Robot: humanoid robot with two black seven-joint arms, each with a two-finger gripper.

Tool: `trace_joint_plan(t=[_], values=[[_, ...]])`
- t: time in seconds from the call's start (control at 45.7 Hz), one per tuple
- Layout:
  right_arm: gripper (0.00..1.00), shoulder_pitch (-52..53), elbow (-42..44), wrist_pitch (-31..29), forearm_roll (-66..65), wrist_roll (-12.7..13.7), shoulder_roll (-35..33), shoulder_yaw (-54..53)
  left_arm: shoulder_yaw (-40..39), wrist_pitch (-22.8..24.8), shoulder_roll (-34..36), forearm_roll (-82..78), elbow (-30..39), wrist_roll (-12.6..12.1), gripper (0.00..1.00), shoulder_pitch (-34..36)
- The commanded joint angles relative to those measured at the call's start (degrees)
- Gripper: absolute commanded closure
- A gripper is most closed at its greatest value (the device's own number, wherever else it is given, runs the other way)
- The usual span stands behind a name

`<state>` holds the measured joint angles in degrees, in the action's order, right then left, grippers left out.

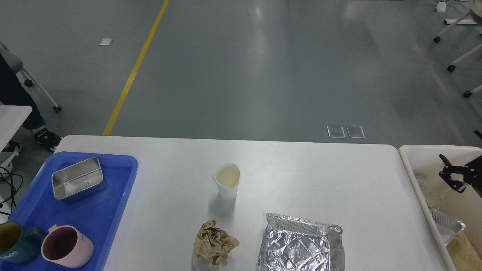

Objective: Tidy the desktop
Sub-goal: 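Lower the metal tin into the blue tray and release it, then raise both grippers up above the table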

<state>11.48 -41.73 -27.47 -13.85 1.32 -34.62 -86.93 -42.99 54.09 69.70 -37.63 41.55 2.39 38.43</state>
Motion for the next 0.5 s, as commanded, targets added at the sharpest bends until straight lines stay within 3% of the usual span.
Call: trace_joint_plan(t=[0.0, 0.219, 0.372, 0.482], values=[[0.0, 0.21, -0.02, 0.04, -0.03, 0.0, -0.36, 0.01, -5.52, 0.91, 0.17, 3.87, -0.59, 0.07, 0.03, -0.03], [0.0, 0.74, -0.02, -0.13, -0.03, 0.08, -0.28, 0.1, -7.81, 0.91, -0.7, 7.57, -0.51, -0.72, 0.03, 1.99], [0.0, 1.0, -0.02, -0.22, -0.03, 0.08, 0.25, 0.19, -12.81, 0.67, -13.87, 16.6, -1.03, -0.9, 0.03, 6.57], [0.0, 1.18, -0.11, -0.22, -0.03, 0.08, 0.25, 0.36, -16.16, -8.01, -20.21, 26.71, -1.47, -0.72, 0.03, 5.69]])
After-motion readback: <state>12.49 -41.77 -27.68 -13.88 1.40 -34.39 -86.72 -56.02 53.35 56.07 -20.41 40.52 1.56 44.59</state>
